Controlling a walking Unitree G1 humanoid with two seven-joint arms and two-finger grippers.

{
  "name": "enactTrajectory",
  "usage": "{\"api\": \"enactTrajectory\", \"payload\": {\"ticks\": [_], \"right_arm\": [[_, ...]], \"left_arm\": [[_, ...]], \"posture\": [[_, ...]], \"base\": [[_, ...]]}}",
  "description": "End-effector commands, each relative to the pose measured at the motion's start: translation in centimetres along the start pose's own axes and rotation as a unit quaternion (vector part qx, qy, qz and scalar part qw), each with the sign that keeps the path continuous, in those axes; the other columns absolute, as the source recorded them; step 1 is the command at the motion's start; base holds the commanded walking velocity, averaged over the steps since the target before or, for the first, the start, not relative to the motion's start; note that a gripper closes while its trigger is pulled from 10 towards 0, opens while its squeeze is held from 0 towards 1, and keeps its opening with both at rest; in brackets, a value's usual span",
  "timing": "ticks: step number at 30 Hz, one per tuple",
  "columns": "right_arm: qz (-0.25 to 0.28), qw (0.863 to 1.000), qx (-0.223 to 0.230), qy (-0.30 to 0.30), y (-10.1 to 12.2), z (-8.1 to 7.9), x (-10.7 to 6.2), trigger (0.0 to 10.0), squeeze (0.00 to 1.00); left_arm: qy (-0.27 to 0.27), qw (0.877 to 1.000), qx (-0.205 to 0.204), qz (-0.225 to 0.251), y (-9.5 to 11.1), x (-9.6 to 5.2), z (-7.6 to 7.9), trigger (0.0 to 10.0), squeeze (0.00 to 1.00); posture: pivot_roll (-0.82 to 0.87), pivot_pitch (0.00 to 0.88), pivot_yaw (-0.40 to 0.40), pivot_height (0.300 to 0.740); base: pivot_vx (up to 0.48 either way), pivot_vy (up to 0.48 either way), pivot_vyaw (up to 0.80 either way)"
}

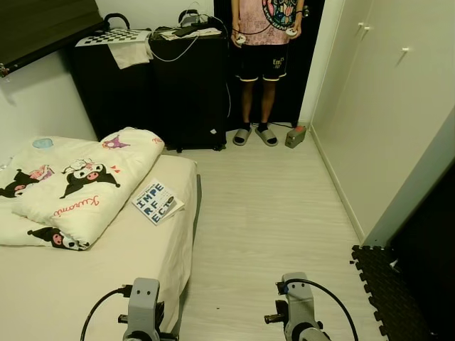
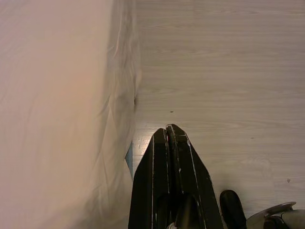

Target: Clean up the room

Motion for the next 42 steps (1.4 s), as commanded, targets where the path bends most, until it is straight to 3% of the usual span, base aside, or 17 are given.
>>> {"api": "enactTrajectory", "payload": {"ticks": [1,22,29,42], "right_arm": [[-0.003,1.0,0.004,0.002,-0.27,-0.27,-0.05,10.0,0.0],[-0.004,1.0,0.004,0.002,-0.29,-0.46,-0.01,10.0,0.0],[-0.006,1.0,0.006,0.0,-0.44,-0.5,-0.05,10.0,0.0],[-0.005,1.0,0.009,-0.002,-0.43,-0.47,-0.05,10.0,0.0]], "left_arm": [[0.005,1.0,0.002,0.001,-0.02,-0.1,-0.32,10.0,0.0],[0.007,1.0,0.008,-0.002,-0.08,-0.15,-0.48,10.0,0.0],[-0.007,1.0,0.003,-0.006,-0.01,-0.01,-0.18,10.0,0.0],[-0.012,1.0,0.025,-0.011,0.04,0.16,-0.07,10.0,0.0]], "posture": [[-0.04,0.063,-0.009,0.74],[-0.04,0.065,-0.007,0.74],[-0.04,0.064,-0.002,0.74],[-0.04,0.063,0.003,0.74]], "base": [[0.0,-0.304,0.0],[0.0,-0.334,0.0],[0.0,0.274,0.0],[0.0,0.0,0.0]]}}
Point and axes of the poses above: a point about 5 cm out from each wrist's last joint towards the gripper, its own x axis pointing out of the wrist towards the gripper, its own y axis along the axis of the wrist's last joint, z = x × y, the point moved 1 cm from there along x, pointing out of the wrist towards the gripper, and after that the axes turned 3 degrees about x, right-handed, at the moved point
